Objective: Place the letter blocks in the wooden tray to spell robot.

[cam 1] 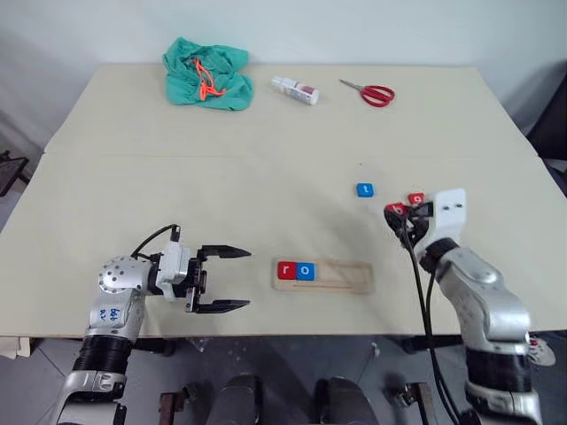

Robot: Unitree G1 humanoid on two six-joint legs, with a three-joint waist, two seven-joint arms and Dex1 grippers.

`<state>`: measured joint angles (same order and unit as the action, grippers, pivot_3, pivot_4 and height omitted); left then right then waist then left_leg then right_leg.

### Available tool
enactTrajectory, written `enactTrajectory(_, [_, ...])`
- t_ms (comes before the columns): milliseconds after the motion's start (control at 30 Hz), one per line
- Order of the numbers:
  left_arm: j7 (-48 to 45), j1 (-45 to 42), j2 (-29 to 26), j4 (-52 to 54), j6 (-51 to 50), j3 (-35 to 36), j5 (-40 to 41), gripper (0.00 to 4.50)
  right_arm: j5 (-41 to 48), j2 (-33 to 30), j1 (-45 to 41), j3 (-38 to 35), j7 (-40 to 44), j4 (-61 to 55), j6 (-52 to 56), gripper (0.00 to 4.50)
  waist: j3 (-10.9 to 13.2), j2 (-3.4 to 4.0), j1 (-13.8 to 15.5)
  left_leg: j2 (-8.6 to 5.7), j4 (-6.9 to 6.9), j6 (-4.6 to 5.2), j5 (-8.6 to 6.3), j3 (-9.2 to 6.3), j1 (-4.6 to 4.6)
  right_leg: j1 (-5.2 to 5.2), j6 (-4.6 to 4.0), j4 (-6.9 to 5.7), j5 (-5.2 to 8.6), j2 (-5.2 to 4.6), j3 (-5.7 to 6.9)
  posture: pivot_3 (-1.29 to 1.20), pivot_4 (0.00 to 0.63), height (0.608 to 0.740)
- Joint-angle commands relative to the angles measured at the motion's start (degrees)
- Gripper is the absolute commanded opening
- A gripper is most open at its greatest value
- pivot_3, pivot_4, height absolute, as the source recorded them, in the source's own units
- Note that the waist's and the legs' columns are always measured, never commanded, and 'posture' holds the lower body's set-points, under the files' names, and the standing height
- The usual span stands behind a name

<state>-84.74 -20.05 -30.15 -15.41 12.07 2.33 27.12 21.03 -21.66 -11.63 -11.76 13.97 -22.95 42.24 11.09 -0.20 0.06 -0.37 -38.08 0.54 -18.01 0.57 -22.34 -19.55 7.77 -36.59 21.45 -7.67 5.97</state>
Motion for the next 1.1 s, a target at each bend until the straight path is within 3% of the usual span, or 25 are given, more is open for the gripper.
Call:
enactTrajectory(33, [-2.84,-2.1,0.29,-2.9,1.3,1.05,1.91,4.5,2.98,1.14,6.07,-2.13,-3.54,-13.54,7.33,1.46,0.0,0.0,0.0,0.0,-0.01,0.0,0.0,0.01,0.01,0.01,0.0,0.0,0.0,0.0,-0.01,0.0,0.15,0.74])
enactTrajectory(300, [-5.17,-4.48,0.28,-7.92,3.1,0.77,1.94,4.5,3.65,4.28,13.89,-2.68,-8.52,-23.61,14.12,1.46,0.0,0.0,-0.16,0.02,-0.02,0.0,0.0,0.09,0.07,0.0,0.0,0.01,0.0,0.02,-0.08,0.0,0.15,0.74])
enactTrajectory(567, [-5.16,-4.47,0.15,-7.03,2.73,0.16,2.18,4.5,3.68,6.97,16.84,-2.38,-10.18,-25.07,15.77,1.46,0.0,0.0,-0.15,-0.03,-0.04,0.0,0.0,0.07,0.07,0.01,0.0,-0.04,0.0,0.0,-0.1,0.0,0.15,0.74])
enactTrajectory(600, [-5.13,-4.3,0.1,-6.7,2.63,0.12,2.23,4.5,3.75,7.13,16.73,-2.43,-10.23,-24.89,15.9,2.19,0.0,0.0,-0.16,-0.02,-0.04,0.0,0.0,0.07,0.07,0.01,0.0,-0.04,0.0,0.01,-0.1,0.0,0.15,0.74])
enactTrajectory(833, [-4.08,-2.02,-0.02,-2.89,1.38,0.27,3.07,4.5,4.45,5.56,15.97,-3.03,-7.72,-23.71,14.95,4.47,0.0,-0.01,-0.2,-0.01,-0.02,0.0,0.0,0.06,0.07,0.0,0.0,-0.04,0.0,0.01,-0.11,0.0,0.15,0.74])
enactTrajectory(1100, [-4.97,0.07,-1.32,-2.21,1.93,1.45,4.46,4.5,6.38,-3.1,14.99,-5.42,2.24,-21.39,10.1,4.47,0.0,-0.01,-0.11,-0.01,-0.01,0.0,0.0,0.05,0.07,0.02,0.0,0.0,0.0,0.01,-0.11,0.0,0.15,0.74])
